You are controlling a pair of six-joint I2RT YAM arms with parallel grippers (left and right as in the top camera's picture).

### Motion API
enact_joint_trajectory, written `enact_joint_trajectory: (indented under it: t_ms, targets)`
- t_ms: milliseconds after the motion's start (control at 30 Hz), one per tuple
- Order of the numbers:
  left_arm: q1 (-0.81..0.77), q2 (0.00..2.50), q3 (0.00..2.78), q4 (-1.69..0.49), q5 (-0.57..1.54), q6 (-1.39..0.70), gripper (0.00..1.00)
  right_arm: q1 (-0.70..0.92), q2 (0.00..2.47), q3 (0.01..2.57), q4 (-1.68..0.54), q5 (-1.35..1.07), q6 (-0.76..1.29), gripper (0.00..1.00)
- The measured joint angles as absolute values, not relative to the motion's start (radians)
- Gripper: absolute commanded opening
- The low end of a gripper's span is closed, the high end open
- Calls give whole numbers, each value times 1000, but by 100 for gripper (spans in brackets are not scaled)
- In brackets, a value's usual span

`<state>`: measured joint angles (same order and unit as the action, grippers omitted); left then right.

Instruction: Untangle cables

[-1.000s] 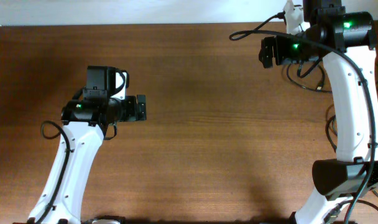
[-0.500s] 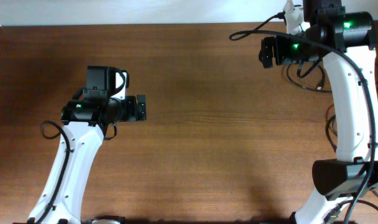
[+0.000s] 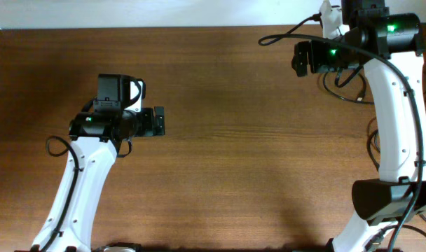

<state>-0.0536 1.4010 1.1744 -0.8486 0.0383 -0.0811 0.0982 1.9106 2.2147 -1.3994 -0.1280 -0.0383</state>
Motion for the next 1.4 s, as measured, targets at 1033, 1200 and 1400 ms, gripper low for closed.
enact_joint_trajectory:
  t_ms: [1033,1200,1400]
  targets:
    - [-199,400,232,-204,23,-162,99,98,1913,2215,-1401,-128,-38,99]
    - [-140,186,58,-81,84,-165,99,98,1914,2215,-1399,-128,-38,99]
    - [-101,15,21,-76,155,-165,99,98,1914,2215,-1400,-128,-38,99]
